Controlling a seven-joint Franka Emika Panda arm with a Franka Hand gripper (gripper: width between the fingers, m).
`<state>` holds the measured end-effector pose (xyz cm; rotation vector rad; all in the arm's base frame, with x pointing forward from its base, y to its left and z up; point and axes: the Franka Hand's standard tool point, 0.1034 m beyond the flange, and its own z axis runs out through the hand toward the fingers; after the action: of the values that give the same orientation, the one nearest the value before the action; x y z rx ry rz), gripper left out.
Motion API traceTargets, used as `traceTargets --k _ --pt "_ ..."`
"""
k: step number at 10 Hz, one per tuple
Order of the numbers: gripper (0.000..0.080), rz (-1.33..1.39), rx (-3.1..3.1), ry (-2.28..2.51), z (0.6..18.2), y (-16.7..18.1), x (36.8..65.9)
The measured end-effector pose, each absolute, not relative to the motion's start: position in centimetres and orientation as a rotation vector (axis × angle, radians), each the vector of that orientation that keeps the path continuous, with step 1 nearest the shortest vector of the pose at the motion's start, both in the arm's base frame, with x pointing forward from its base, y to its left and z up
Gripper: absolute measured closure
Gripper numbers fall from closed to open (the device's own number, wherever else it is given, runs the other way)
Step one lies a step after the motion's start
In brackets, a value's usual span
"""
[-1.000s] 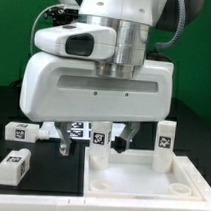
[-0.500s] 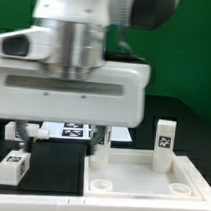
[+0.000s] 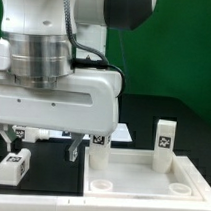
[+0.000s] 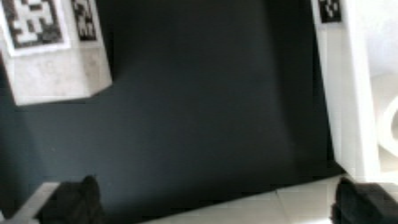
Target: Assemble square table
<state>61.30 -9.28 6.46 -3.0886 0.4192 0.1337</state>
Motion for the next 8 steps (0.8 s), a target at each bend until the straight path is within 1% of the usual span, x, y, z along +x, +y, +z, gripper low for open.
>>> traceTargets --k 1,3,4,5,7,8 --pt "0.0150 0.204 -3.082 0.394 6.3 -10.5 60.8" --pt "0.0150 0.511 -3.007 0.422 6.4 -12.0 59.3" --pt "0.0150 0.609 -2.977 0.411 6.3 -12.3 59.3" --pt "0.0150 0.729 -2.934 0.403 6.3 -12.1 58.5" --pt "0.0150 0.923 -2.860 0.395 6.0 -12.1 58.0" --pt "0.0150 1.056 -2.789 0.333 5.9 -12.7 57.0"
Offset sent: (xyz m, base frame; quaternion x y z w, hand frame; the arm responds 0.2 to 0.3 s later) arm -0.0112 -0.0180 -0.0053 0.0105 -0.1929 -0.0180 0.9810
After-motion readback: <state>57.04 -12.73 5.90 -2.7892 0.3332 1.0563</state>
